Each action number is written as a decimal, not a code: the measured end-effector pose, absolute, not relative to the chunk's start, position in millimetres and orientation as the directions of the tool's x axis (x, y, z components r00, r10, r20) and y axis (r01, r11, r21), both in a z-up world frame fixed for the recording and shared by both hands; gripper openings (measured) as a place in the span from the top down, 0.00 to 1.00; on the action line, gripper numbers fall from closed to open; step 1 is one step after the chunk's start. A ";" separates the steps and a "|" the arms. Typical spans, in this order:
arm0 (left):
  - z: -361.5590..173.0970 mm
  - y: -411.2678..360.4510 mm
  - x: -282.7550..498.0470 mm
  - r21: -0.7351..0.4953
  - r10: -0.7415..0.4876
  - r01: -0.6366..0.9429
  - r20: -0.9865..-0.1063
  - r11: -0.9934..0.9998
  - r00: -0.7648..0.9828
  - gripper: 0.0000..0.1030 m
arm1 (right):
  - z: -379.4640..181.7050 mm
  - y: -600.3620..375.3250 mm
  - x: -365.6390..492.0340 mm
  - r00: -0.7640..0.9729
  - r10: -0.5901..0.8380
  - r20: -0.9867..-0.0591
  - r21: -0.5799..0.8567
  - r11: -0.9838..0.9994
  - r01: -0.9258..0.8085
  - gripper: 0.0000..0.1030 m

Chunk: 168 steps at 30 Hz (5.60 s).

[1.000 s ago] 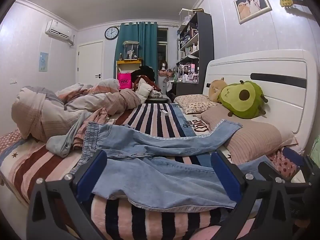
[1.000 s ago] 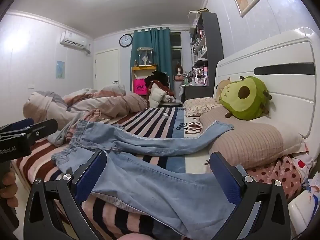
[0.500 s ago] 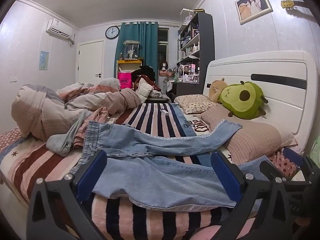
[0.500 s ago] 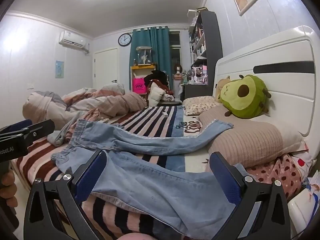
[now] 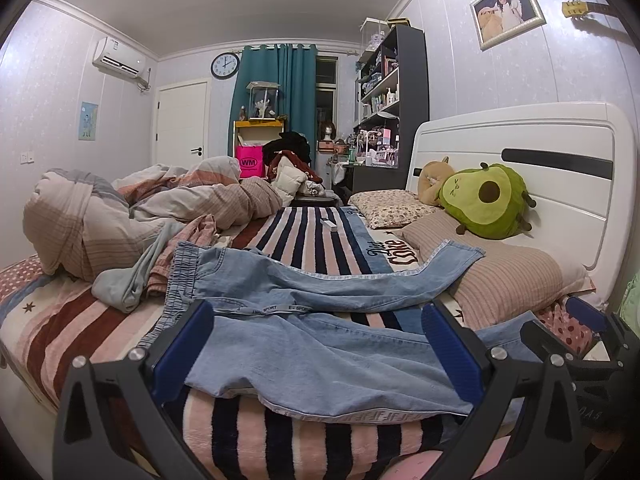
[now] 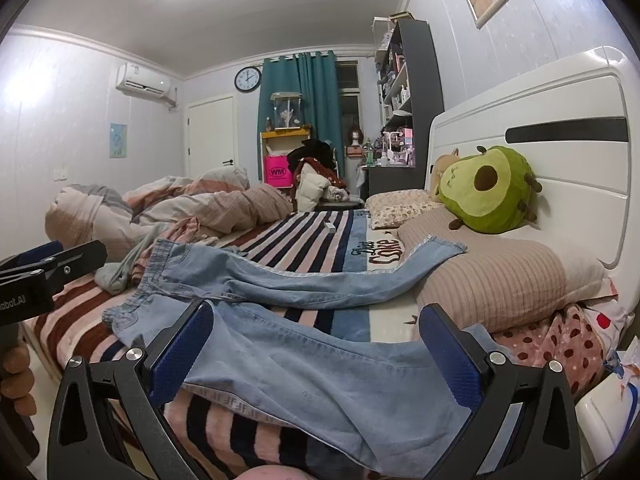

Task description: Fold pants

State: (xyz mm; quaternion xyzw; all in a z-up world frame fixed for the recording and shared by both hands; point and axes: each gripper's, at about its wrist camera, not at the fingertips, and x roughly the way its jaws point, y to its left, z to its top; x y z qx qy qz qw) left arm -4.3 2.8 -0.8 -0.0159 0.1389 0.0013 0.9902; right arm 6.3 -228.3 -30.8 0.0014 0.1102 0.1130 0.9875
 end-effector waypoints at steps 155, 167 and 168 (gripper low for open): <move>-147.4 134.6 121.2 -0.476 -0.286 -0.042 -0.595 0.879 0.751 0.90 | -178.7 -402.8 97.2 0.728 0.307 -0.613 0.540 0.835 0.103 0.64; -158.1 141.7 129.9 -0.490 -0.296 -0.041 -0.589 0.871 0.752 0.44 | -193.1 -404.8 100.2 0.718 0.304 -0.626 0.588 0.789 0.179 0.43; -160.4 146.0 131.6 -0.495 -0.292 -0.052 -0.590 0.867 0.753 0.44 | -187.5 -405.2 99.0 0.736 0.302 -0.607 0.593 0.788 0.166 0.48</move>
